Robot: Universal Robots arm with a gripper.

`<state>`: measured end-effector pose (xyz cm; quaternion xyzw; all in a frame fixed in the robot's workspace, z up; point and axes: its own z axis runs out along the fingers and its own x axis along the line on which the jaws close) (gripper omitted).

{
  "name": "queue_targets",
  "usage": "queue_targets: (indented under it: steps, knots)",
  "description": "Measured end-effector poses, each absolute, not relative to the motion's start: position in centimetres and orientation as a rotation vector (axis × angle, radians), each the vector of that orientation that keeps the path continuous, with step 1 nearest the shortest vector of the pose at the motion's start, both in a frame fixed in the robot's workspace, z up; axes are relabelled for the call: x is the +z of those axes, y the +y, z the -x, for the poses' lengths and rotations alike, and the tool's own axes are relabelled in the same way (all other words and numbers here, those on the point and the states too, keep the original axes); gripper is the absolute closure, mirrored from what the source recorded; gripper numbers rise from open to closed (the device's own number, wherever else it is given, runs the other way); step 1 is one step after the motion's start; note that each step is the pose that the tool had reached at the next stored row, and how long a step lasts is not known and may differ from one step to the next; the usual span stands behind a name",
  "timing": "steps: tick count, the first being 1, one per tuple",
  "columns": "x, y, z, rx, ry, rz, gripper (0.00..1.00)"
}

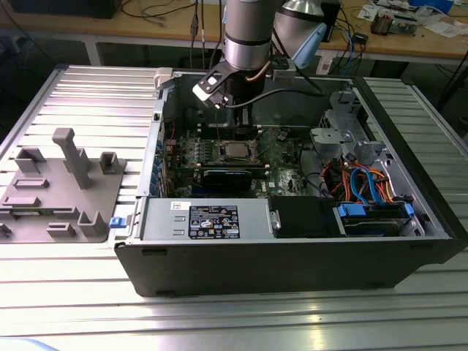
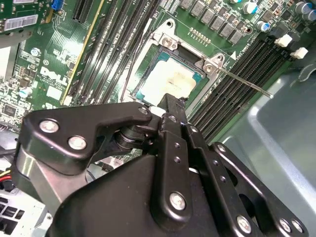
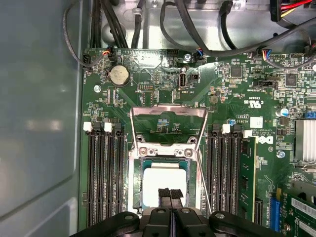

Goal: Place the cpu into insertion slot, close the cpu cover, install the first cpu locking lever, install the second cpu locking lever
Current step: 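Close the cpu cover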

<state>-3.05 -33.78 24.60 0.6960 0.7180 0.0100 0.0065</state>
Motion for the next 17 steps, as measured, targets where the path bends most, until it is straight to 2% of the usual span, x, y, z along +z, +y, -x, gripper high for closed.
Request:
queue_targets:
  steps: [17]
  knots:
    - [24.75, -33.78, 2.77, 0.029, 2.246, -2.177, 0.89]
